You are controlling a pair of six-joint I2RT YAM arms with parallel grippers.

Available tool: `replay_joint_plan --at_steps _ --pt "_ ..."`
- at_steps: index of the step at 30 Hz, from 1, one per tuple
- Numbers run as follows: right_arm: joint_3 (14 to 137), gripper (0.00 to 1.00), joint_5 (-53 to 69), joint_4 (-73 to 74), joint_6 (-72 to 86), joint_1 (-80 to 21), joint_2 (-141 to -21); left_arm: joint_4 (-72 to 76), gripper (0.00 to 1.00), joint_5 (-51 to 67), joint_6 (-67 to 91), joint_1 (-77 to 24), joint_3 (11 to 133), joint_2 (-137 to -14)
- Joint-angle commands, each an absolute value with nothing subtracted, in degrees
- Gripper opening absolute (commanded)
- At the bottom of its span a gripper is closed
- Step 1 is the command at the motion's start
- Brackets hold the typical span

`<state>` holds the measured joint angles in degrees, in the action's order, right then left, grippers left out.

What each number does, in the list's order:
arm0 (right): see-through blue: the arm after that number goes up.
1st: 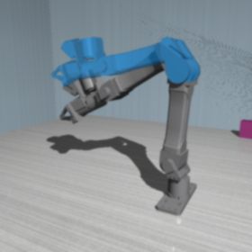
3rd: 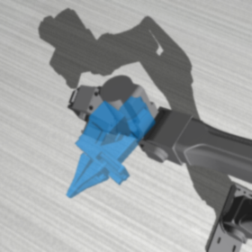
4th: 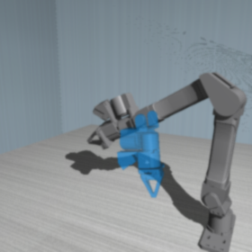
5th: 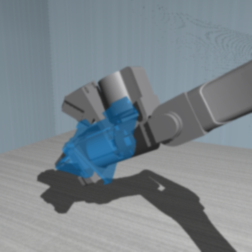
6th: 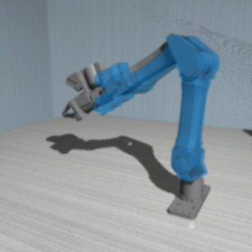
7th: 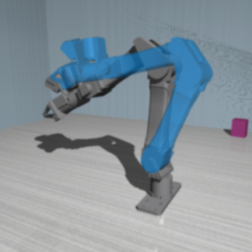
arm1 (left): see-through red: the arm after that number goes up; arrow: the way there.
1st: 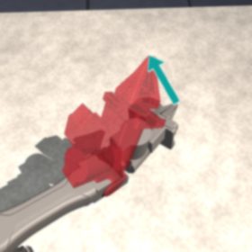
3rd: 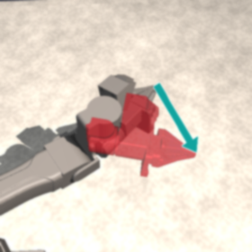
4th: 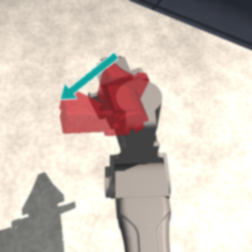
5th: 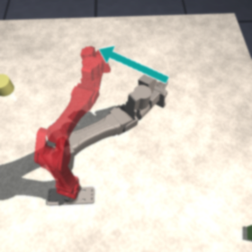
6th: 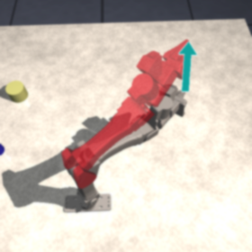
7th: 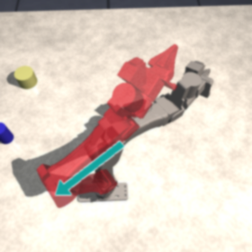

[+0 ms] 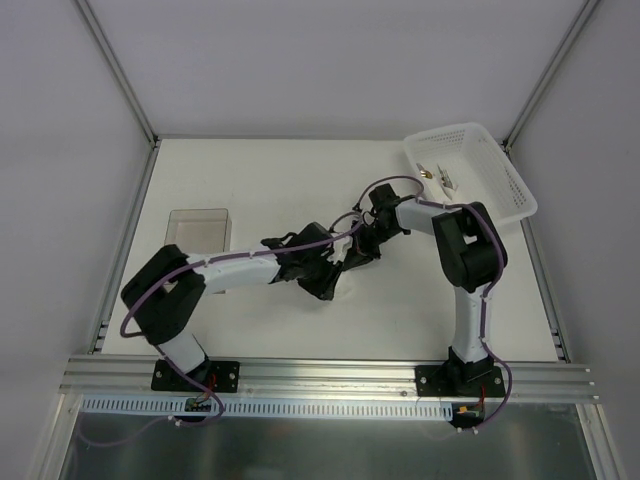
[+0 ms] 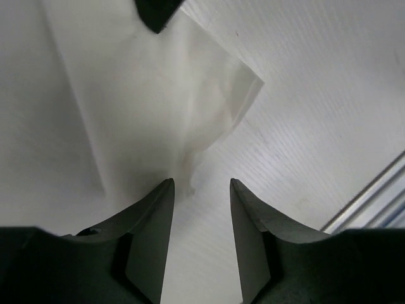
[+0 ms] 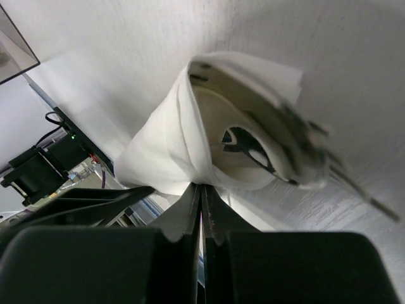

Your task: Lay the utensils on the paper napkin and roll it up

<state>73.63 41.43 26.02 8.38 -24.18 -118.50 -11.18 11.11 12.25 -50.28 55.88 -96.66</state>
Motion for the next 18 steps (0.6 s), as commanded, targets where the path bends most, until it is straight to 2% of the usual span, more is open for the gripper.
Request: replay_joint_plan --at_steps 1,5,12,18 --pt "74.97 0.02 36.12 29.44 5.45 -24.61 -120.41 -11.87 0.42 14.5 17.66 -46.94 54.23 -85.71" --pt "75.15 0.02 35.86 29.44 5.27 -24.61 -120.76 -11.43 0.41 16.69 20.39 -43.77 54.14 -81.91" --pt "76.81 0.02 35.42 29.44 5.1 -24.96 -121.46 -8.36 0.27 21.53 23.63 -42.71 54.93 -86.65" --pt "77.87 0.02 34.72 30.23 4.22 -24.87 -121.46 0.78 0.17 27.59 29.16 -39.73 51.07 -92.63"
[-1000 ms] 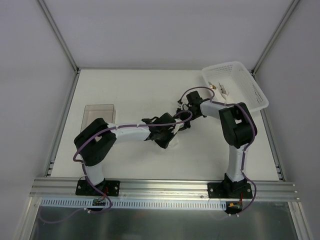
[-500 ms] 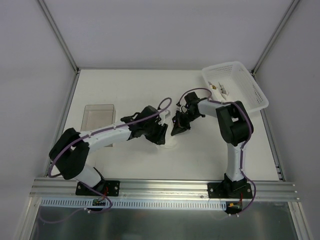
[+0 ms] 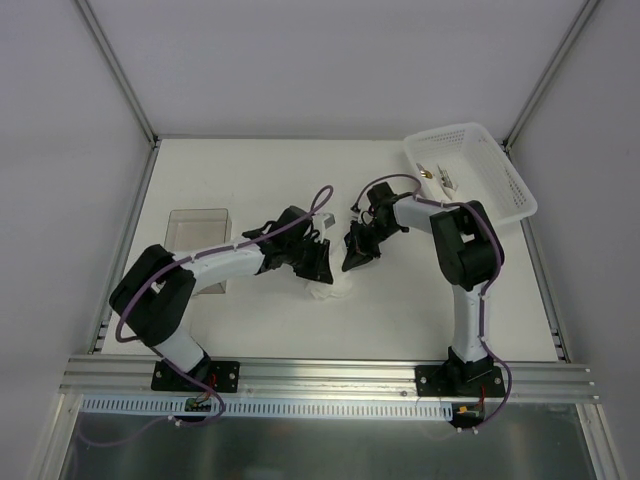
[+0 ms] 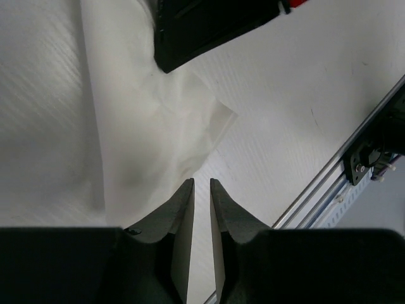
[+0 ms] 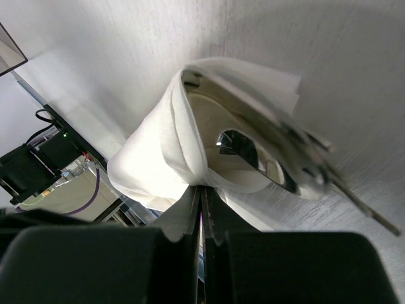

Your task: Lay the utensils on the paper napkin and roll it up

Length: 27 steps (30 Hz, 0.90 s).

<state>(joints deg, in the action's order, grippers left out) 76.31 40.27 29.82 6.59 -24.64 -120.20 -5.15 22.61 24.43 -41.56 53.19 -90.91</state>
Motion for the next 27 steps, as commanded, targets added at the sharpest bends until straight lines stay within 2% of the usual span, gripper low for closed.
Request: replay_joint_plan --at_steps 1,10,21,24,27 --pt "78.05 0.02 34.63 30.5 3.96 -24.87 -121.46 2.79 0.16 28.21 29.96 -39.2 50.11 -93.77" --pt "82.17 0.02 33.4 33.31 0.62 -25.57 -122.17 20.73 0.06 30.24 40.95 -34.9 37.54 -101.77" --pt "90.78 0.03 32.52 34.54 -2.37 -27.25 -126.12 41.65 0.01 31.81 54.75 -34.72 27.61 -110.12" --pt "92.19 0.03 31.73 35.24 -3.34 -27.51 -127.53 44.98 0.04 32.08 55.89 -34.72 26.37 -110.39" --pt "92.37 0.03 31.2 35.77 -4.48 -27.86 -128.23 47.46 0.16 32.08 55.64 -34.8 24.88 -107.5"
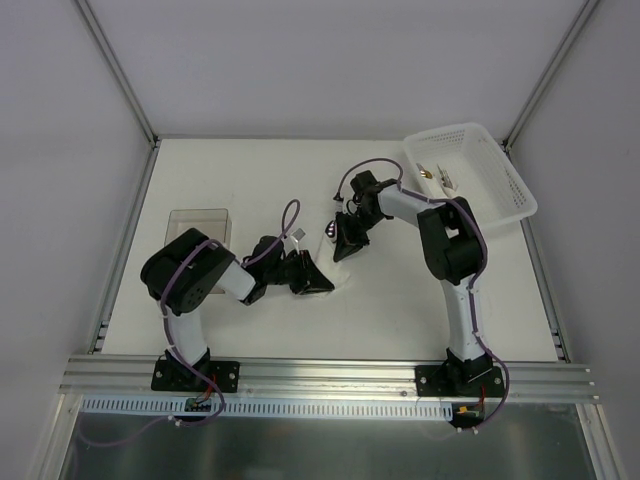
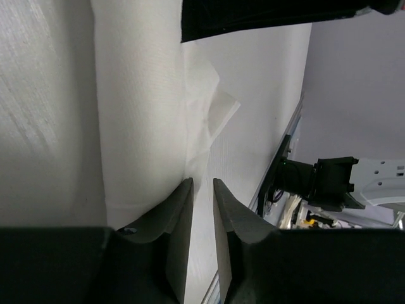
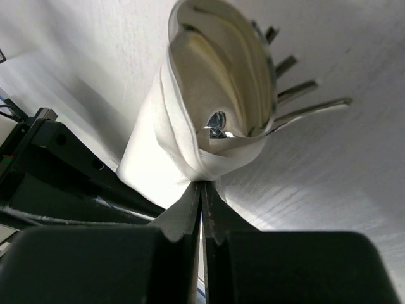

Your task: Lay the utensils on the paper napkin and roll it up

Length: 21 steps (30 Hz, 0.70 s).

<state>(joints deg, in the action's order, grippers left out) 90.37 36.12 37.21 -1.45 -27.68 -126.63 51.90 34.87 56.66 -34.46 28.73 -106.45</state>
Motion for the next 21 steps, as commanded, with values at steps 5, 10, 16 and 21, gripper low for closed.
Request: replay_joint_plan --at_steps 5,10,16,21 --pt "92.02 0.03 30.32 35.86 -6.15 -28.47 -127.88 32.56 0.33 27.78 48.36 -35.42 28.73 -93.63" --pt "92.28 0.03 29.79 36.39 -6.59 -28.74 -127.88 12.78 0.4 19.27 39.66 -35.68 38.04 -82.37" --pt "93.16 0.02 29.09 36.82 -6.59 -28.83 -128.32 1.33 0.42 15.03 34.28 -35.16 46.4 -84.53" --pt "93.43 0.03 28.92 37.18 -6.68 -28.92 -128.5 0.35 0.42 14.06 32.96 -34.37 51.05 -91.04"
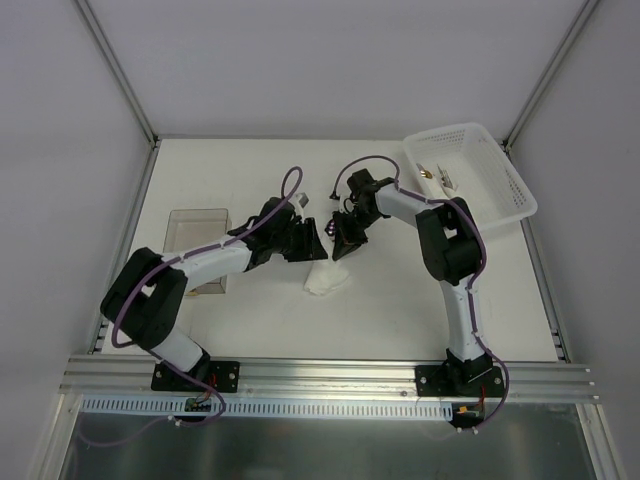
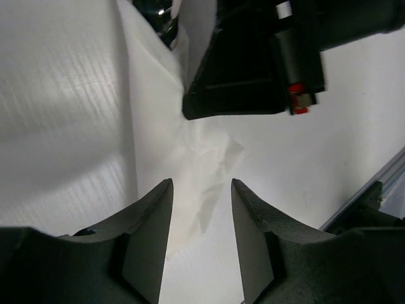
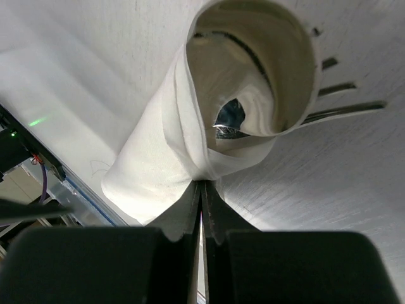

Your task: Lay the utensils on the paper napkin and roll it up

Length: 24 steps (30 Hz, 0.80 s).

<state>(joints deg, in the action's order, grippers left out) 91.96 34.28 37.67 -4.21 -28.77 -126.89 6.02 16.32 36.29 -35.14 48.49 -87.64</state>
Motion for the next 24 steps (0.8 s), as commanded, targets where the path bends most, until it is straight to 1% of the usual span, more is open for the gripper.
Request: replay_joint_plan --at_steps 1,10,14,15,18,24 --pt "93.51 0.03 28.74 37.35 -6.77 -28.92 -128.5 0.35 0.42 13.71 32.78 -34.28 51.59 -92.79" --pt "93.6 0.02 28.56 38.06 -7.47 -28.92 -128.5 0.35 0.43 15.55 31.3 -31.2 55.46 -100.45" --pt "93.78 0.02 28.39 38.06 -7.3 -28.92 -128.5 1.49 0.43 21.43 30.5 -31.03 56.87 -103.88" --pt "93.87 0.02 28.39 38.14 -7.29 -28.92 -128.58 3.58 0.42 24.49 30.67 -30.85 56.69 -104.58" --pt "94.13 0.02 28.21 38.5 -7.29 -29.0 -128.67 7.45 0.42 28.46 33.04 -30.24 56.08 -106.69" --pt "94.39 0.01 28.04 38.94 -7.38 -29.0 -128.85 10.19 0.41 31.38 35.33 -29.18 56.34 -110.3"
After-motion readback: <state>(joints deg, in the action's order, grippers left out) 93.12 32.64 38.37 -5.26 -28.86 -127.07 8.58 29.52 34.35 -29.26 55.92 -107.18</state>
